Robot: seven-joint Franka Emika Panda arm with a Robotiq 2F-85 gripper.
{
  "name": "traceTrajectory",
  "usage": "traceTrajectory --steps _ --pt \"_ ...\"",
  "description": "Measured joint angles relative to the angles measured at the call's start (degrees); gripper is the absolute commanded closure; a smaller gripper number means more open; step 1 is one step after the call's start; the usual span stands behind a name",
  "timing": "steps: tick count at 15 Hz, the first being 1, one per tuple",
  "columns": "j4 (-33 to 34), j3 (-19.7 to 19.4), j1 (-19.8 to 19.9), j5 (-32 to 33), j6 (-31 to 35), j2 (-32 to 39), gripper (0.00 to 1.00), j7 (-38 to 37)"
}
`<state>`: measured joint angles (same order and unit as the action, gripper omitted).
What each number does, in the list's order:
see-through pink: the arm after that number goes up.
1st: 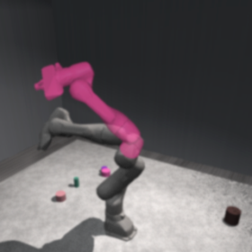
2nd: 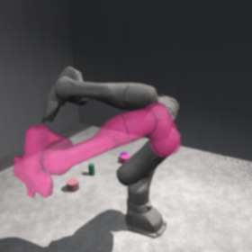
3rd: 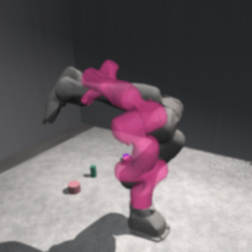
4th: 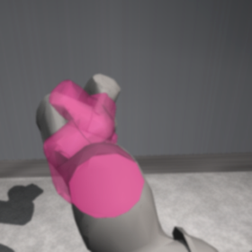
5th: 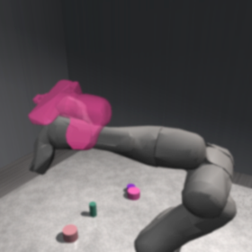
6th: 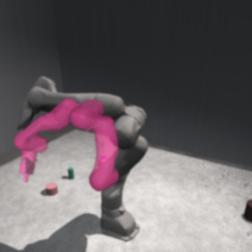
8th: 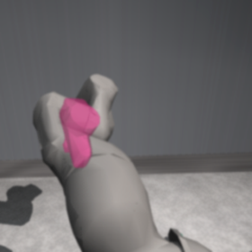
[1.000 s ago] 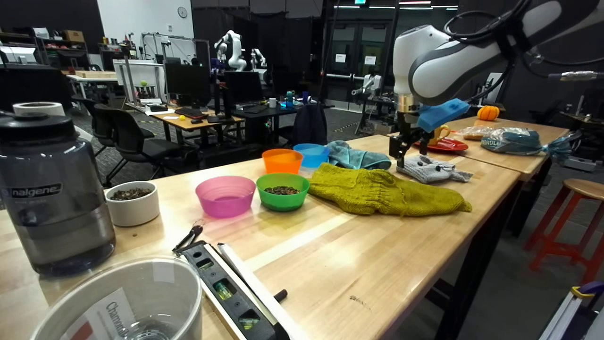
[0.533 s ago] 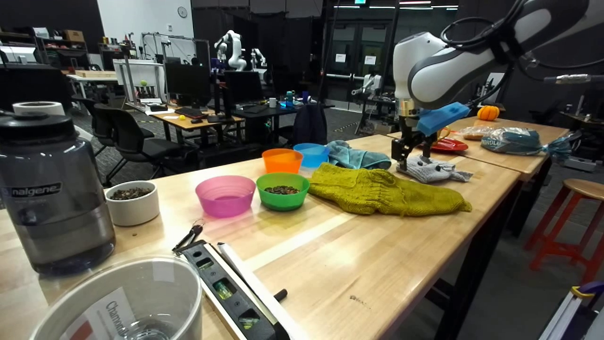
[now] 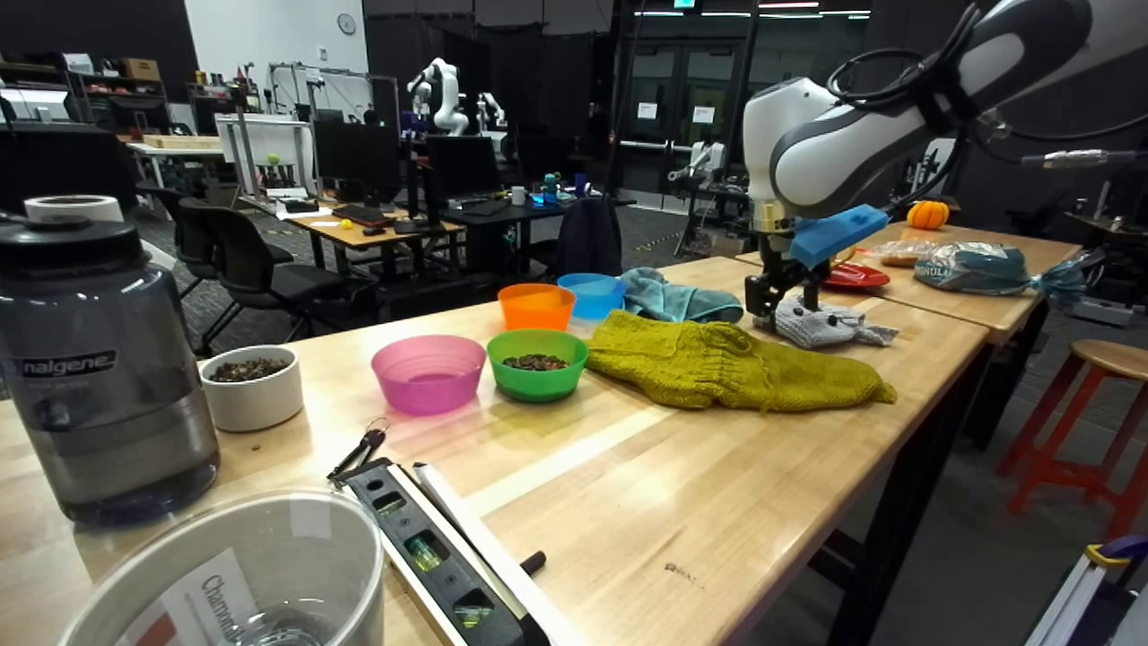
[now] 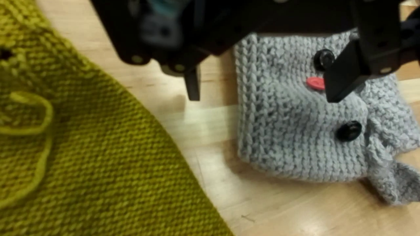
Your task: Fold the grey cloth twice.
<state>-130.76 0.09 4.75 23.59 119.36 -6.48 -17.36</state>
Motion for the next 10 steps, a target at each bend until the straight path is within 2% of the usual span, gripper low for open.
traceTrajectory --steps 8,10 --pt "0.96 0.07 -0.49 0.00 -0.19 1.73 0.99 0.00" --pt "1.02 0.07 -0.51 0.00 -0.19 1.74 1.00 0.00"
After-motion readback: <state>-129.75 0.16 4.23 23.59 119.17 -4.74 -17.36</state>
